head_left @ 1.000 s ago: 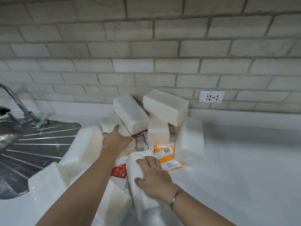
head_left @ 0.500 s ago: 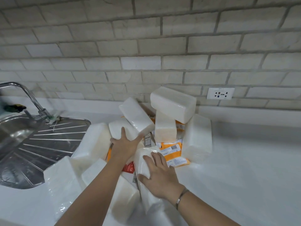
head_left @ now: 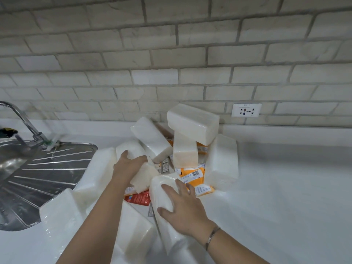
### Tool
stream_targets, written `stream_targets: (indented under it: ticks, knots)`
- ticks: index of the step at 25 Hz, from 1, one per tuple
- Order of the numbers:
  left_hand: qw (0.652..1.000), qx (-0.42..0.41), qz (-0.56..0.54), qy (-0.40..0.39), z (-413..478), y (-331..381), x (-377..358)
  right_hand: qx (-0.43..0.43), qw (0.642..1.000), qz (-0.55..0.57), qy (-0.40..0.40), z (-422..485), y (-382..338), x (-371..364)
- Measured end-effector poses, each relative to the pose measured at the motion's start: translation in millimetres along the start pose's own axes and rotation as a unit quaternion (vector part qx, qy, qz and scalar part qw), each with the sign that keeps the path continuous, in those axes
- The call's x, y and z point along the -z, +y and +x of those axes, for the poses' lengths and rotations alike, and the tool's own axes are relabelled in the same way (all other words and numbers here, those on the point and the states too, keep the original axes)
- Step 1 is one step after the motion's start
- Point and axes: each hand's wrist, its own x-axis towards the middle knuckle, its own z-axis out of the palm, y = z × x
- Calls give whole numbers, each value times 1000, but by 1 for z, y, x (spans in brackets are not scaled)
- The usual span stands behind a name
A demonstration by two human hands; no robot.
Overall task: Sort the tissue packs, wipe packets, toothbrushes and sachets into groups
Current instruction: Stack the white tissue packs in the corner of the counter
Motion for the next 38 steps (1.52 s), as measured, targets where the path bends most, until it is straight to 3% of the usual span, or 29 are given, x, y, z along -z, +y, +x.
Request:
stream_targets:
  ticks: [5,8,10,12,14,17,21,30,35,38]
  knots:
    - [991,-79,-85,68,-35,11,27,18,996,82,8,1,4,12]
    - [972,-123,-193,50,-64,19,44,19,974,215,76,3,-2,24]
    - [949,-141,-282,-22,-80,25,52,-5,919,377,117,2,-11,43]
    - [911,-158,-364,-115,-93,30,53,-44,819,562,108,3,-19,70]
    - [888,-154,-398,-172,-106,35,41,-65,729,679,59,4,-20,94]
    - [872,-153,-393,-250,-134,43,8,-29,680,733,6,4,-16,112]
    - [887,-147,-334,-282,-159,59,-35,-35,666,739,97,-21,2,130]
    - [870,-77,-324,-363,-219,89,-133,-63,666,702,243,-89,94,146]
    - [866,-154,-110,-463,-252,99,-191,-84,651,686,314,-134,171,147]
    - [857,-153,-80,-486,-265,102,-230,-116,653,675,325,-156,212,145]
